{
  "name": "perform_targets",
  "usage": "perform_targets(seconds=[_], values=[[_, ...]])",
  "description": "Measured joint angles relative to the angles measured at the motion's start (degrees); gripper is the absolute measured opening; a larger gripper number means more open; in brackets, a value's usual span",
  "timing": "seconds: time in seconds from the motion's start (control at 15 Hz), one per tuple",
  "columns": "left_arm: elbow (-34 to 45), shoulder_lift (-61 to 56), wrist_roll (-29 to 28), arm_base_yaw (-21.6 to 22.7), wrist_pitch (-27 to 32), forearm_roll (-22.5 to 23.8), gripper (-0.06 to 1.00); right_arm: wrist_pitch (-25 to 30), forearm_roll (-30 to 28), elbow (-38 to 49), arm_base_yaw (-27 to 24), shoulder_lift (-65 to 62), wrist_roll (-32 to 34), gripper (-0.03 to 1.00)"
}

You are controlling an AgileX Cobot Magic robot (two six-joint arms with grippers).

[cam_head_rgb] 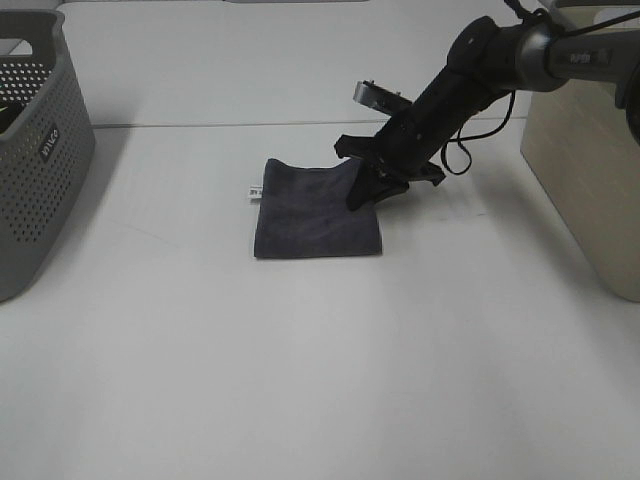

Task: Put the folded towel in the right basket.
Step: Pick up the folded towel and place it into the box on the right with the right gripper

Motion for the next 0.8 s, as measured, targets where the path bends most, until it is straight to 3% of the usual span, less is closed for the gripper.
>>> perform_targets(seconds=[0.33, 0.8], values=[[0.00, 0.00, 0.00, 0.00, 0.00, 0.00, 0.99, 0.40, -5.33, 0.00, 0.00, -12.20, 0.00, 0.05], [0.00, 0.00, 0.00, 0.00, 0.00, 0.00, 0.99, 4.58, -30.31, 0.00, -0.17, -30.60, 11.40, 0.05]])
